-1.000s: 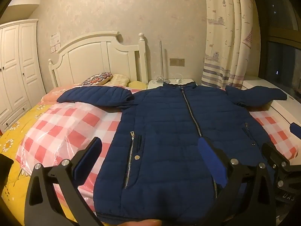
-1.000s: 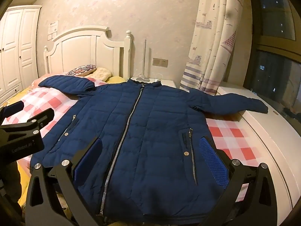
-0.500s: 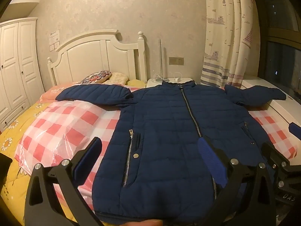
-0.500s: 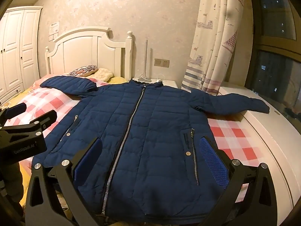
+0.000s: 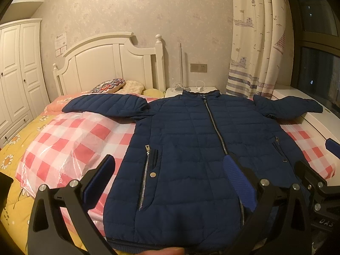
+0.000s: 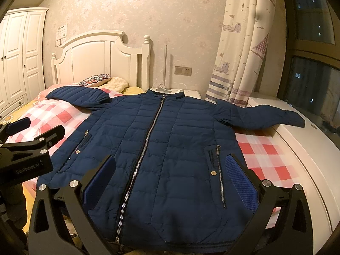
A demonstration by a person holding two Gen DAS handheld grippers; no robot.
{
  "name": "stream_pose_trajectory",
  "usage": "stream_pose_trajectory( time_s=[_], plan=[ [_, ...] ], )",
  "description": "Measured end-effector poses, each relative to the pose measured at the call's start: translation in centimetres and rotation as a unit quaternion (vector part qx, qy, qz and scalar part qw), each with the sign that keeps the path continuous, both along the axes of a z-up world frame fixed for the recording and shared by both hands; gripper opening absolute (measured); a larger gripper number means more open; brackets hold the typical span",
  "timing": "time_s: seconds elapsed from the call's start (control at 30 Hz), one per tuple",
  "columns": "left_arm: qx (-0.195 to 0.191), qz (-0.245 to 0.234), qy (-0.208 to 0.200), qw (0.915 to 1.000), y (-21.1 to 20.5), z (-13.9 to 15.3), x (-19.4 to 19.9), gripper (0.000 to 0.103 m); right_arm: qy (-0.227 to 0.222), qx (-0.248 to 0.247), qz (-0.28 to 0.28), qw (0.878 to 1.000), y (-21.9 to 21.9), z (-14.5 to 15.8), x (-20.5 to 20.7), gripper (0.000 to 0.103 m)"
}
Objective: Fold large clothes
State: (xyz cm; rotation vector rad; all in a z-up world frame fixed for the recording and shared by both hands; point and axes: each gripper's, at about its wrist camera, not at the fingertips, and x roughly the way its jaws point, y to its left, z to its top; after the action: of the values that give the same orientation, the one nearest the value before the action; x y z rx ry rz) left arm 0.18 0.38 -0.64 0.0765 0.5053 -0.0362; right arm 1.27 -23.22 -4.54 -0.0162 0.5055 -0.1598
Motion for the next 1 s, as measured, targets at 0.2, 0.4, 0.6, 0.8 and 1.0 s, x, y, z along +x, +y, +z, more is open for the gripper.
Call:
stream_pose_trajectory(
  time_s=[0.2,0.4,0.6,0.8,1.0],
  plan=[
    [-0.004,-0.001,0.005,1.0,0.25,-0.36,0.06,0.101,-0.001,0.0,0.0,1.0,0.15,0.02,0.0,0.099],
    [-0.005,-0.001,0.005,1.0,0.23,-0.35,0.08,0.101,0.0,0.001,0.001,1.0,0.3,0.0,0.06,0.099],
    [-0.007,-0.001,0.008,0.9999,0.43,-0.34,0.23,0.101,0.001,0.001,0.0,1.0,0.19,-0.04,0.06,0.099],
    [-0.01,-0.001,0.011,0.9999,0.52,-0.44,0.19,0.101,0.002,0.003,0.002,1.0,0.56,-0.32,0.26,0.099],
    [-0.011,-0.001,0.012,0.9999,0.5,-0.5,0.13,0.101,0.001,0.004,0.002,1.0,0.57,-0.32,0.28,0.099]
  ],
)
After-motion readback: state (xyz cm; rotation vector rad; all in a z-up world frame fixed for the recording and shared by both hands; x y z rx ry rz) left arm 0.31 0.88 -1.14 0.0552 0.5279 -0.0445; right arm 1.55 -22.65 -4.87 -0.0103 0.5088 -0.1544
